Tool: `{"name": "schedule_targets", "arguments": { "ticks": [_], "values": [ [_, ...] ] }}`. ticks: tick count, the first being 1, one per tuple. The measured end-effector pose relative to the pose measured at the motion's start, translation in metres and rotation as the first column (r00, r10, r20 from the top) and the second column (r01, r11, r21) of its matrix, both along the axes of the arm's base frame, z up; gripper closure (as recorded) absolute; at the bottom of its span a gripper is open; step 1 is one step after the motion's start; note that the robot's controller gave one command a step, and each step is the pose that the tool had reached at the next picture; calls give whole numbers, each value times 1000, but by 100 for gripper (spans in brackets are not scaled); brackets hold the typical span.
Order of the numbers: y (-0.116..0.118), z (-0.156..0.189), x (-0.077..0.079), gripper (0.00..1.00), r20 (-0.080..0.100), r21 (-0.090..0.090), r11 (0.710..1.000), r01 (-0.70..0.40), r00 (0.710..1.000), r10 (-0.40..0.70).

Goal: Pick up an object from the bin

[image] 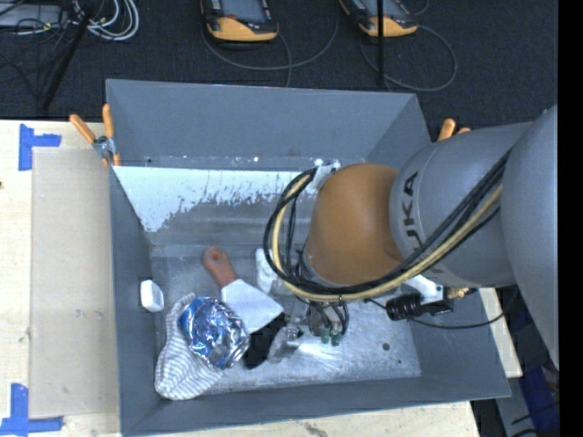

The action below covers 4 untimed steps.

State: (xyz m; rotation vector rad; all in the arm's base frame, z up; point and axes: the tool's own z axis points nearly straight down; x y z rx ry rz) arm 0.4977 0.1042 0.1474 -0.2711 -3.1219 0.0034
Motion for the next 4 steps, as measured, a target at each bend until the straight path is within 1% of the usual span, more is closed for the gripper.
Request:
{"name": "schedule_targets", "arguments": {
  "ticks": [1, 2, 3, 4],
  "values": [
    [0, 3, 2, 0, 6, 1, 1000, 0, 1000, 0],
    [0, -16, 1, 0, 14, 4, 998, 61, 998, -61],
    [-19, -68, 44, 100, 10, 9, 990, 139, 990, -139],
    [-19, -68, 44, 100, 11, 9, 990, 139, 990, -139]
  ]
}}
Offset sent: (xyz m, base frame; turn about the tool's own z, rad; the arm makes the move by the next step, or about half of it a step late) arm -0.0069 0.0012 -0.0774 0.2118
